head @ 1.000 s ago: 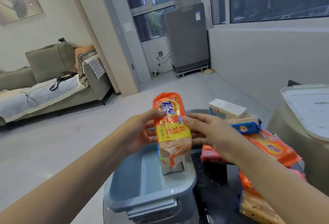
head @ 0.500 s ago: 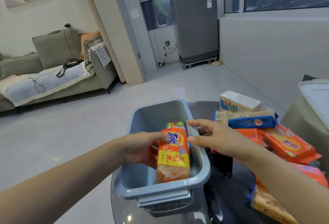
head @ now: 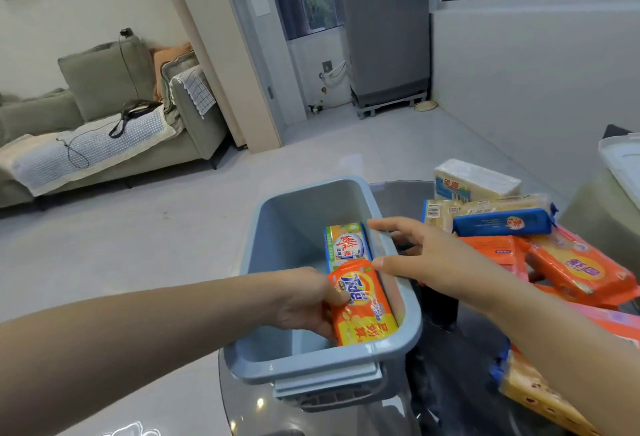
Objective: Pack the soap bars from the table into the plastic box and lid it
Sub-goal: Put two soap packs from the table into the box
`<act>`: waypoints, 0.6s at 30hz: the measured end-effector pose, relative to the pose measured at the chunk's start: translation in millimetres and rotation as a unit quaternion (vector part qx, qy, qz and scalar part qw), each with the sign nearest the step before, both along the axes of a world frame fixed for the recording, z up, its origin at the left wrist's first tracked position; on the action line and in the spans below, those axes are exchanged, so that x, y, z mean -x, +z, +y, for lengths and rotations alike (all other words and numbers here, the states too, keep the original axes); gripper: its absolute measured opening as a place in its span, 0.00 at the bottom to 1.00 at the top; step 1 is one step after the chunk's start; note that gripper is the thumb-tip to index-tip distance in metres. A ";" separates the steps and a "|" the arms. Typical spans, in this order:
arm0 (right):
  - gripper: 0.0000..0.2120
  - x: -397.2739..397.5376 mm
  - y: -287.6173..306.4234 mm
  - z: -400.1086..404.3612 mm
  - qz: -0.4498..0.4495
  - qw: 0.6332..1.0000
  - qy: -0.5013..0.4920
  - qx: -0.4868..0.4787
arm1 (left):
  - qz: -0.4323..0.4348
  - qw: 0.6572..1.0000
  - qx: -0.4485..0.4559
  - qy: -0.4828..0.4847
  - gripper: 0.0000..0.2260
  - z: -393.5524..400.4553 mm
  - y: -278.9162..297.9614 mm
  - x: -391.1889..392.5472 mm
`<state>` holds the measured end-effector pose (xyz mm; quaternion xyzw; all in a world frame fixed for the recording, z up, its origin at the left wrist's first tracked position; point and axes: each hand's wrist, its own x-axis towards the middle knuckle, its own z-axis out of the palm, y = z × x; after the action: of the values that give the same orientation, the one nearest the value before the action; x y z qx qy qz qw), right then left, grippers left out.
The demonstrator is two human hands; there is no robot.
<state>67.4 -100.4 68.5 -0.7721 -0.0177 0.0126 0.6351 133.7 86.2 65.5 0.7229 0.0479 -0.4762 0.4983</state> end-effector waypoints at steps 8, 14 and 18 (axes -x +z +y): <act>0.24 -0.2 -4.4 -0.3 -0.016 1.000 -0.004 0.019 | -0.033 0.996 -0.079 -0.009 0.18 -11.9 -16.3 -6.4; 0.24 2.2 -2.0 -0.2 -0.013 1.000 0.005 0.018 | -0.040 0.993 -0.110 -0.021 0.18 -14.6 -8.2 -1.5; 0.24 4.6 0.9 -0.9 -0.011 1.000 0.011 0.018 | -0.067 0.994 -0.088 0.017 0.19 -15.8 1.9 -0.1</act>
<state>62.8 -101.3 69.4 -0.7834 -0.0331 0.0113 0.6205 133.8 70.4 67.4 0.7934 0.0683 -0.4124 0.4425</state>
